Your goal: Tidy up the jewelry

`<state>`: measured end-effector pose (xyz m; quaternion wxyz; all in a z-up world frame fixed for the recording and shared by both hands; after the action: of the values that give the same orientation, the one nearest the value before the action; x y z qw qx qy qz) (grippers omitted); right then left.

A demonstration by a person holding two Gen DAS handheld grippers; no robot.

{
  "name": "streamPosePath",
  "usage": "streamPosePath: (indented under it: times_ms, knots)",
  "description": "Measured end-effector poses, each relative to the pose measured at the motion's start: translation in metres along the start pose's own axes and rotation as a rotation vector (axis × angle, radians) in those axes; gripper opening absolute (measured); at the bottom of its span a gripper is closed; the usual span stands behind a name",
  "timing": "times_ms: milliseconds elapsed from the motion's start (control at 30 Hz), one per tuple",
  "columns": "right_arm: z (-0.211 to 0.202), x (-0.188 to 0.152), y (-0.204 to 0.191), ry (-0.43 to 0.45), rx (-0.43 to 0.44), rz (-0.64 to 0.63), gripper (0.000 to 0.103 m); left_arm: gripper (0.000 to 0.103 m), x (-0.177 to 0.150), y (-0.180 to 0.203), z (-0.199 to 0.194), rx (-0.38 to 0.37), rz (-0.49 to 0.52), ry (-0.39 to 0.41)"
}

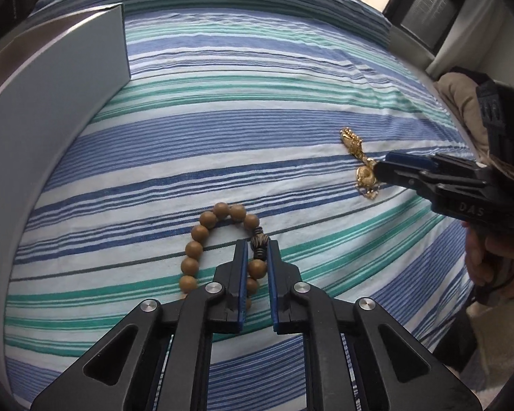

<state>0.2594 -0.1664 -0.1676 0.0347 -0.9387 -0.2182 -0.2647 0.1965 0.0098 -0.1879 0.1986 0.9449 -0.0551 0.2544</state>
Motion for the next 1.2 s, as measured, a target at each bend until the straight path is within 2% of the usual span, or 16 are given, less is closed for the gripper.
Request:
streamPosePath:
  times_ms: [133,167,200,233,300,433,667,833,933,1067,1200]
  knots:
    - [0.030,0.016,-0.003,-0.042,-0.064,0.019,0.044,0.008,-0.002,-0.001,-0.013,0.001,-0.004,0.019]
    - [0.033,0.019,-0.004,-0.054,-0.081,0.012,0.040,0.008,-0.002,0.000,-0.014,-0.001,-0.005,0.022]
    - [0.035,0.022,-0.004,-0.064,-0.120,-0.006,0.013,0.008,-0.002,-0.001,-0.017,-0.004,-0.011,0.023]
    - [0.035,0.025,-0.004,-0.076,-0.125,-0.006,0.007,0.008,-0.002,-0.002,-0.021,-0.012,-0.021,0.025]
    - [0.026,0.028,-0.001,-0.091,-0.103,0.026,0.005,0.008,-0.001,-0.001,-0.035,-0.036,-0.038,0.044]
    - [-0.028,0.040,0.000,-0.023,0.018,0.104,0.005,0.008,0.007,0.001,-0.081,-0.068,-0.051,0.105]
    - [-0.120,0.088,-0.044,0.124,0.116,0.055,0.004,0.008,0.028,-0.006,-0.168,-0.086,-0.079,0.197]
    - [-0.172,0.134,-0.094,0.230,0.200,-0.009,0.004,0.009,0.046,-0.034,-0.237,-0.041,-0.113,0.263]
    - [-0.190,0.163,-0.132,0.259,0.256,-0.060,0.004,0.009,0.055,-0.061,-0.269,0.029,-0.136,0.300]
    - [-0.197,0.196,-0.185,0.272,0.308,-0.129,0.004,0.009,0.059,-0.103,-0.301,0.121,-0.176,0.333]
    - [-0.187,0.226,-0.242,0.258,0.362,-0.184,0.004,0.009,0.060,-0.150,-0.315,0.196,-0.234,0.340]
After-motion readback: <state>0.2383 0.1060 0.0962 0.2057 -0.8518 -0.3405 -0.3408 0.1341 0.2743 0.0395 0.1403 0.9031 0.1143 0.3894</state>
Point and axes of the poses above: each gripper's, at about its wrist camera, not at the fingertips, and z roughly the way its jaws point, y to its right, x to its top, the point moved 7 cm from there along z, roughly the way its jaws point, and after that the axes turned 11 degrees about -x, right-handed, at the moved point
